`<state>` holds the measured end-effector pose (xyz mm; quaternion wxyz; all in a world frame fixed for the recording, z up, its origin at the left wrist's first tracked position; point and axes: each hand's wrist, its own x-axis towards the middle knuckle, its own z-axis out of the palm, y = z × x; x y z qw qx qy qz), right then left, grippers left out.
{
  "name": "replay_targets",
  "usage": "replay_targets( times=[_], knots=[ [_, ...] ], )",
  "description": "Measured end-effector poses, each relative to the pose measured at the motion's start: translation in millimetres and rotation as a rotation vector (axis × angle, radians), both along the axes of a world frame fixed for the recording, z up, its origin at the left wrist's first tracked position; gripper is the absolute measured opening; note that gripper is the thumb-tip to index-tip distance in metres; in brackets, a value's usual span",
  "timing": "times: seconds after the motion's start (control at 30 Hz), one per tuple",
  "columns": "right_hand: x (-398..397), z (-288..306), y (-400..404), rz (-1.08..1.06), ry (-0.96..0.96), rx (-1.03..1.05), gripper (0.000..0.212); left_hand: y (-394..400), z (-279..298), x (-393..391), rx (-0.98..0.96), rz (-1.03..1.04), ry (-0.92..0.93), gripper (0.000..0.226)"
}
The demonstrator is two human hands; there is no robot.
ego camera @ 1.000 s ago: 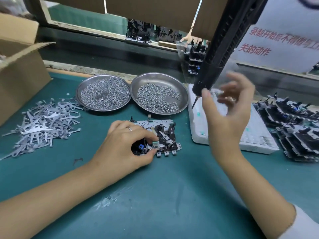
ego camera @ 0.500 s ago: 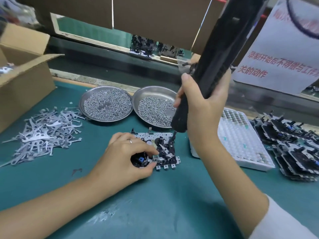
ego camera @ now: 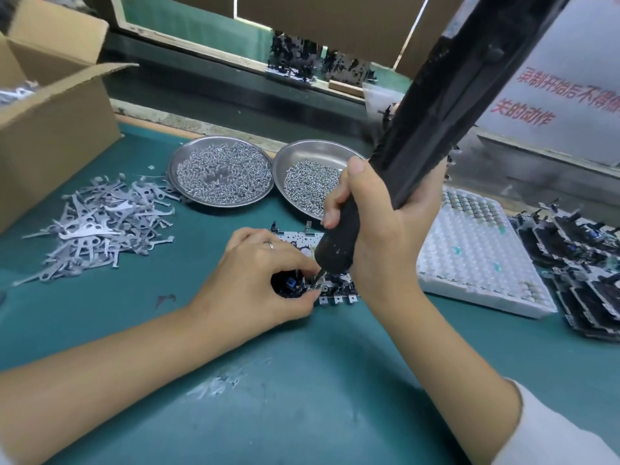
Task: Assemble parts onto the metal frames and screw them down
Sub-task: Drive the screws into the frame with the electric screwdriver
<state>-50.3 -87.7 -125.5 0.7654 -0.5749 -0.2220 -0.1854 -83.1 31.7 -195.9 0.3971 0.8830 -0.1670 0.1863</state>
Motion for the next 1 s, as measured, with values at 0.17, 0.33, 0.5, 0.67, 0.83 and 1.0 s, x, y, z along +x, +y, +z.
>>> replay_targets(
  times=[0.17, 0.33, 0.5, 0.67, 0.83, 1.0],
  knots=[
    [-1, 0, 1, 0.009, 0.009, 0.002, 0.026, 1, 2, -1, 0.014, -0.002, 0.001, 0.034],
    [-2, 0, 3, 0.019, 0.009, 0.011, 0.026, 1, 5, -2, 0.023, 0.004, 0.017, 0.026],
    [-5, -4, 5, 0.042, -0.012, 0.003, 0.026, 0, 6, -2, 0.038, 0.001, 0.003, 0.022],
    [-8, -7, 4, 0.055, 0.008, 0.014, 0.026, 0, 5, -2, 0.051, -0.019, -0.026, 0.028],
    [-3, 5, 0, 0.059, -0.070, 0.075, 0.026, -2, 3, 0, 0.014, 0.011, -0.050, 0.022],
    [0, 0, 2, 0.031, -0.040, 0.039, 0.026, 0, 2, -1, 0.015, 0.000, -0.056, 0.031]
  ],
)
